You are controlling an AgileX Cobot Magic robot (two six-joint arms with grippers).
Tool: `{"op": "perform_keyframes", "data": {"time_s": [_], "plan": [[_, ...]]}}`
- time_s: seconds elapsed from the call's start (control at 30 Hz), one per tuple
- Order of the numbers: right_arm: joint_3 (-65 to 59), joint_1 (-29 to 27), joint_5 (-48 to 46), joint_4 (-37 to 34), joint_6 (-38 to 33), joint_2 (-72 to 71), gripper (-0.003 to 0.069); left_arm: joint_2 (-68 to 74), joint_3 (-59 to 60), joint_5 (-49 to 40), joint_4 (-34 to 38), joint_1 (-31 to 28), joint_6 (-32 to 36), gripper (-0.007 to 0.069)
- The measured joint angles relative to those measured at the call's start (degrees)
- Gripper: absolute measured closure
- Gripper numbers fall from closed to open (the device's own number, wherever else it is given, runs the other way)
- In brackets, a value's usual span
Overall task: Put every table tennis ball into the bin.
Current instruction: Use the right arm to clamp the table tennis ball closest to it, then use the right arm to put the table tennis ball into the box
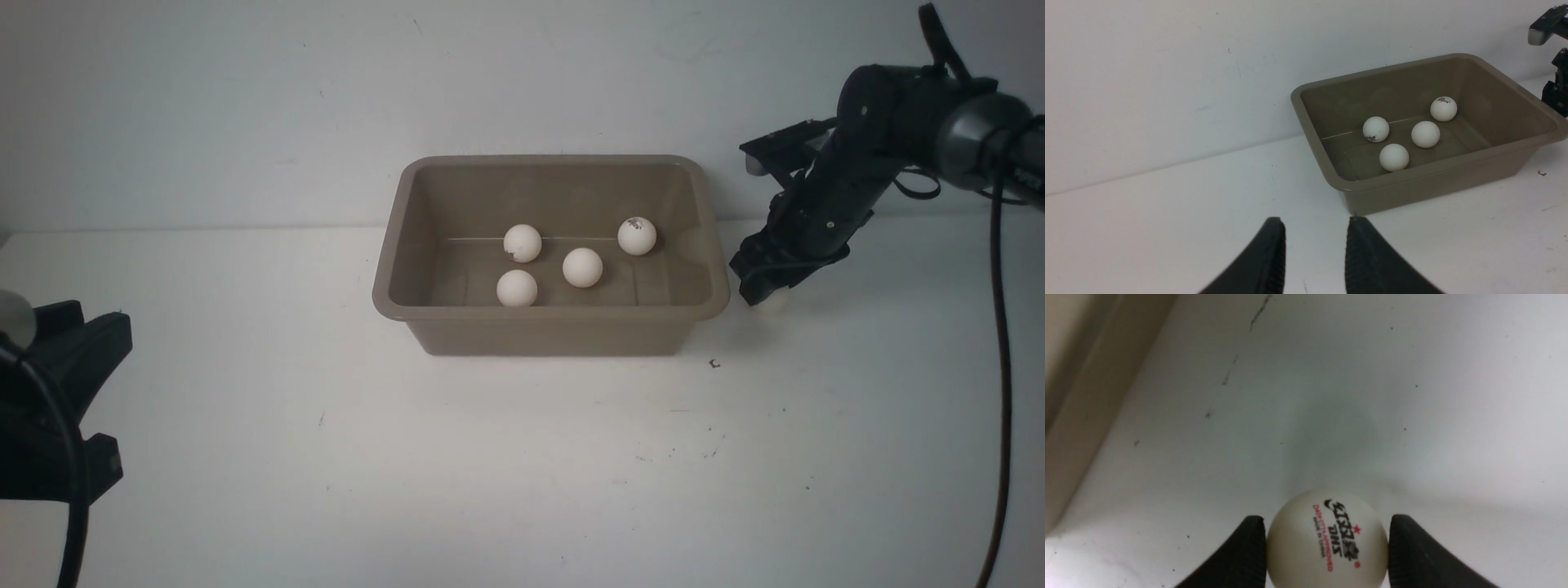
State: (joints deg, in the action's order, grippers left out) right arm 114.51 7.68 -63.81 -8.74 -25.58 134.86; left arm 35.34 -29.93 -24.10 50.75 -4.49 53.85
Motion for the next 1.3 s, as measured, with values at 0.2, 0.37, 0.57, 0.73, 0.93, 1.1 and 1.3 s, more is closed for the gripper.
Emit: {"op": "perform_keyframes", "data": {"time_s": [0.2,0.37,0.57,0.73,0.93,1.1,1.3], "plan": [[0.0,0.0,-0.5,0.2,0.0,0.0,0.0309,0.0,0.0,0.0,0.0,0.0,0.0,0.0429],[1.7,0.0,-2.5,5.4,0.3,0.0,0.0309,0.0,0.0,0.0,0.0,0.0,0.0,0.0429],[10.6,0.1,-6.0,5.4,2.4,-2.0,0.0309,0.0,0.0,0.0,0.0,0.0,0.0,0.0429],[19.3,3.4,-6.3,-6.6,0.2,-4.9,0.0309,0.0,0.0,0.1,0.0,0.0,0.0,0.0429],[19.9,8.1,-7.8,-7.6,-0.3,-2.9,0.0309,0.0,0.0,0.0,0.0,0.0,0.0,0.0429],[19.3,9.9,-7.9,-7.6,-1.3,0.1,0.0309,0.0,0.0,0.0,0.0,0.0,0.0,0.0429],[16.3,11.0,-8.0,-7.1,-2.5,1.6,0.0287,0.0,0.0,-0.1,0.0,0.0,0.0,0.0429]]}}
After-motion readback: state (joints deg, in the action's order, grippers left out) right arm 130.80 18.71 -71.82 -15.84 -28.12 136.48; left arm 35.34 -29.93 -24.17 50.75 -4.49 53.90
